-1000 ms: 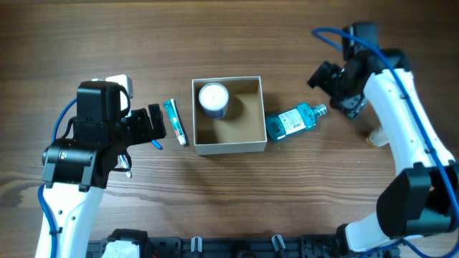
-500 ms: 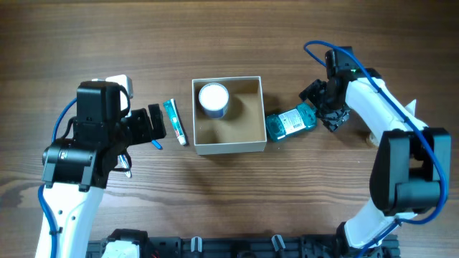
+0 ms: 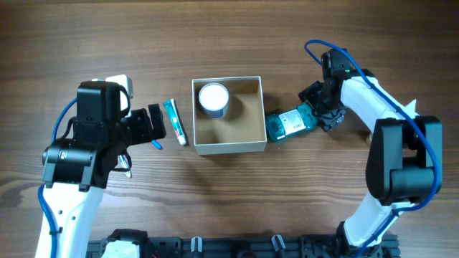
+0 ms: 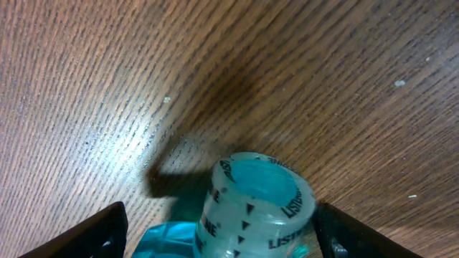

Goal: Pack container
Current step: 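Lift the mouthwash bottle upright into the box and release it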

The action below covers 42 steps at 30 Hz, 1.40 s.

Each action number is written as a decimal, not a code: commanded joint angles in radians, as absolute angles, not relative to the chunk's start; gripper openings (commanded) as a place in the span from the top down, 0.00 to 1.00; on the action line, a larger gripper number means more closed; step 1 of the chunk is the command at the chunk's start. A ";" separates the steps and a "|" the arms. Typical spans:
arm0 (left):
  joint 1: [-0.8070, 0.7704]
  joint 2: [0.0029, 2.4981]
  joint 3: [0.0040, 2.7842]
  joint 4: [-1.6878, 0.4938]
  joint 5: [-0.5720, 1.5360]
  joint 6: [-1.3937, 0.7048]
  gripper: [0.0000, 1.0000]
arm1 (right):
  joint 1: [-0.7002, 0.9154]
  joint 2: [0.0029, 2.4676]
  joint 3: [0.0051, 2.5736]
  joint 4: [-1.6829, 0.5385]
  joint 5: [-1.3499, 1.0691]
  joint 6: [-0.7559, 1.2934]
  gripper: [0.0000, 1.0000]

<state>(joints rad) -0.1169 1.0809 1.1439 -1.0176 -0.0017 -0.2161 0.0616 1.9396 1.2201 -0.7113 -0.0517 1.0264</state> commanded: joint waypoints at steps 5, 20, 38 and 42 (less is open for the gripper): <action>-0.121 1.083 1.161 -1.015 0.010 -0.225 0.00 | 0.054 1.992 1.215 -0.712 -0.038 1.047 0.37; -0.121 1.083 1.161 -1.015 0.010 -0.225 0.00 | 0.054 1.992 1.215 -0.709 -0.038 1.029 0.75; -0.122 1.083 1.161 -1.014 0.010 -0.225 0.00 | 0.079 1.650 1.342 -0.670 0.113 0.401 0.96; -0.122 1.083 1.161 -1.014 0.010 -0.225 0.00 | 0.155 1.493 1.342 -0.640 0.114 0.227 0.96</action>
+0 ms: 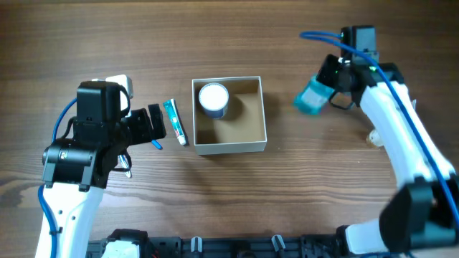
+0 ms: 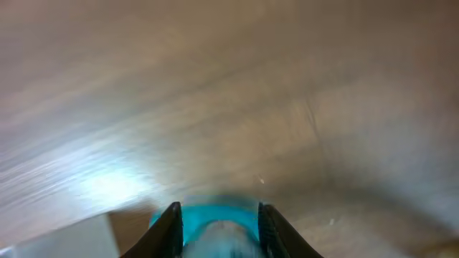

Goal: Pack container
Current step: 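Lift the mouthwash bottle upright into the box and release it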

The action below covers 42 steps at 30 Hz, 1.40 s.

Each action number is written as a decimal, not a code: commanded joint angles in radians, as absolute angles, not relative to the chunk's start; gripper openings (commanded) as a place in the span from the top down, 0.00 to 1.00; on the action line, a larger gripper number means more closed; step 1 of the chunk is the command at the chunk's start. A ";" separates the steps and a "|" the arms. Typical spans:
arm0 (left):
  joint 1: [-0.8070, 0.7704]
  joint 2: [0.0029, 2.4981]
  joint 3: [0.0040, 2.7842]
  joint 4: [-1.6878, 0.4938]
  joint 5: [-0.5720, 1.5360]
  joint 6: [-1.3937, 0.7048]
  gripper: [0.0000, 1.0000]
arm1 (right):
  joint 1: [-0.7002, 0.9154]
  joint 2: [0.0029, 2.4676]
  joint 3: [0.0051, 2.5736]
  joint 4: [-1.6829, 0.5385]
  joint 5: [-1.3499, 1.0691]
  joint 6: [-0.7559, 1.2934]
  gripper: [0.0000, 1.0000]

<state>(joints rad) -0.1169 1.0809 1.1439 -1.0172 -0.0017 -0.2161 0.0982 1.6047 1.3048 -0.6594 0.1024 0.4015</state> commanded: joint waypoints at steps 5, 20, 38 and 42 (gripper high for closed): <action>-0.121 1.083 1.161 -1.014 0.010 -0.225 0.00 | 0.267 1.370 1.342 -0.631 0.122 0.150 0.96; -0.122 1.083 1.161 -1.014 0.010 -0.225 0.00 | 0.556 1.332 1.342 -0.519 0.210 0.050 0.96; -0.121 1.083 1.161 -1.014 0.010 -0.225 0.00 | 0.638 1.526 1.339 -0.433 0.091 -0.162 0.96; -0.121 1.083 1.161 -1.014 0.010 -0.225 0.00 | 0.638 1.569 1.337 -0.424 0.069 -0.263 0.96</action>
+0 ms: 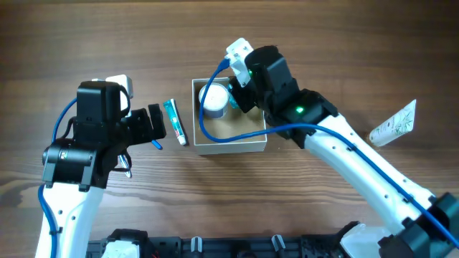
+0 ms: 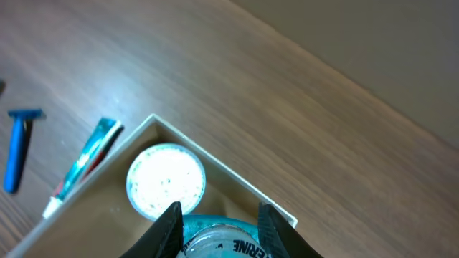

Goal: Pack container
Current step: 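Lift the mouthwash bottle upright into the box and release it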

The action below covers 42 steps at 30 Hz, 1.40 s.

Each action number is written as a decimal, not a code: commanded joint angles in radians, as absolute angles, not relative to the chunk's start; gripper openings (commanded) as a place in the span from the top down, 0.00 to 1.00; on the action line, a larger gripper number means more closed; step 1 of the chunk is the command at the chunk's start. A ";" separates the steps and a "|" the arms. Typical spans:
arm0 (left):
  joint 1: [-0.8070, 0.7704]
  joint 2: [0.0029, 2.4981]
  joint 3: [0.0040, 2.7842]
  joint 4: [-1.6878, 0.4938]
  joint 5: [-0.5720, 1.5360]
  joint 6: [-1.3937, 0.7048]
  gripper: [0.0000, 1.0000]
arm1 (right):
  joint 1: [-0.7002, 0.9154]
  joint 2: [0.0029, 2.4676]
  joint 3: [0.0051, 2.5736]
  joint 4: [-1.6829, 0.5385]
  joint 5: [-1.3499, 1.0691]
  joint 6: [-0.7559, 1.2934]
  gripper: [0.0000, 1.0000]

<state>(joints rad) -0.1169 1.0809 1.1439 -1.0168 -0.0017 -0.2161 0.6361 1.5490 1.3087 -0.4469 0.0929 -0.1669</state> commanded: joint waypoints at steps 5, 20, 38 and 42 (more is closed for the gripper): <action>-0.121 1.083 1.161 -1.014 0.010 -0.225 0.00 | 0.637 1.625 1.336 -0.392 0.043 -0.369 0.96; -0.121 1.083 1.161 -1.015 0.010 -0.225 0.00 | 0.571 1.721 1.335 -0.343 0.044 -0.154 0.66; -0.121 1.083 1.161 -1.015 0.010 -0.225 0.00 | 0.532 1.422 1.360 -0.540 0.190 0.152 0.00; -0.121 1.083 1.161 -1.014 0.010 -0.225 0.00 | 0.377 1.230 1.362 -0.754 0.221 0.332 0.00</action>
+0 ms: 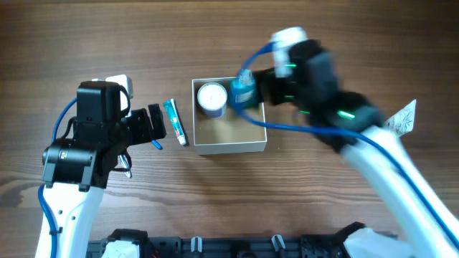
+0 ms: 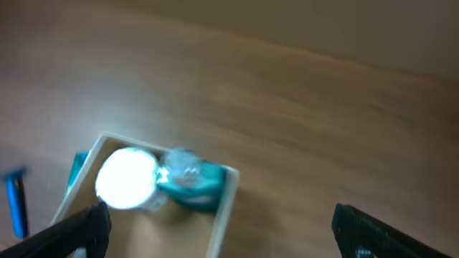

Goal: Pack container
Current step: 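Lift the mouthwash bottle upright into the box and release it, then grasp the white Pantene tube with the right gripper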

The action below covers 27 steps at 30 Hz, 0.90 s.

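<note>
The open cardboard box [image 1: 229, 148] sits mid-table. Inside, at its far side, a white-lidded jar [image 1: 213, 98] stands with the teal mouthwash bottle [image 1: 242, 93] right beside it in the far right corner. The right wrist view shows the same pair, jar [image 2: 128, 179] and bottle [image 2: 190, 183], behind the box rim [image 2: 224, 208]. My right gripper [image 1: 269, 84], blurred, hovers at the box's far right corner; its fingers [image 2: 93, 222] are spread wide and hold nothing, so the gripper [image 2: 219, 233] is open. My left gripper [image 1: 152, 123] rests left of the box, open and holding nothing.
A teal toothpaste tube [image 1: 176, 122] lies just left of the box, with a blue razor [image 1: 156, 145] partly under the left gripper. A white and green sachet [image 1: 401, 118] lies on the wooden table at the far right.
The right gripper was shut on the mouthwash bottle above the box. Now the bottle rests in the box beside the jar, and the gripper is open and higher, off to the right.
The bottle lay on the table right of the box, between my right gripper's open fingers. Then the gripper held it in the air to the right, then over the box. Now it is let go inside the box. The left arm has stayed still.
</note>
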Each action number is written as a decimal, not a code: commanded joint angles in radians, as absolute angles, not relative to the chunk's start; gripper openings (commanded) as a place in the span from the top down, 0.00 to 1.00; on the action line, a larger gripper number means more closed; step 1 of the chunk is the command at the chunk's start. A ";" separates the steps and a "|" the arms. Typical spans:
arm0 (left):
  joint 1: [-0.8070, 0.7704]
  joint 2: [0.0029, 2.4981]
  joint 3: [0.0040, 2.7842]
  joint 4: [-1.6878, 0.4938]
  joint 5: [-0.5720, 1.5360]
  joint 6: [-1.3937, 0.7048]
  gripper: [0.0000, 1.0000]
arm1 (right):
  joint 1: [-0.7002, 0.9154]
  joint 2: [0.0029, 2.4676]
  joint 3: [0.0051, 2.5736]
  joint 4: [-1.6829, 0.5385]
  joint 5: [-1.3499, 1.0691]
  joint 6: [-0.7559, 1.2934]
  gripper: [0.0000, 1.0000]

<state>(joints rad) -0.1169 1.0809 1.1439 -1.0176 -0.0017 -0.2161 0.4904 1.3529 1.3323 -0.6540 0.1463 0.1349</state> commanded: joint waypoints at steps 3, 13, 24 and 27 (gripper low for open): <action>-0.121 1.083 1.161 -1.014 0.010 -0.225 0.00 | 0.190 1.162 1.362 -0.915 0.215 0.422 0.00; -0.122 1.083 1.161 -1.015 0.010 -0.225 0.00 | -0.265 1.256 1.361 -1.165 0.107 0.414 0.00; -0.122 1.083 1.161 -1.015 0.010 -0.225 0.00 | -0.355 1.586 1.359 -1.190 0.103 0.339 0.02; -0.122 1.083 1.161 -1.015 0.010 -0.225 0.00 | -0.355 1.607 1.359 -1.186 0.104 0.340 0.23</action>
<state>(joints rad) -0.1169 1.0809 1.1439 -1.0172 -0.0017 -0.2161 -0.3508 1.5787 1.3621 -1.1862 0.1120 0.3573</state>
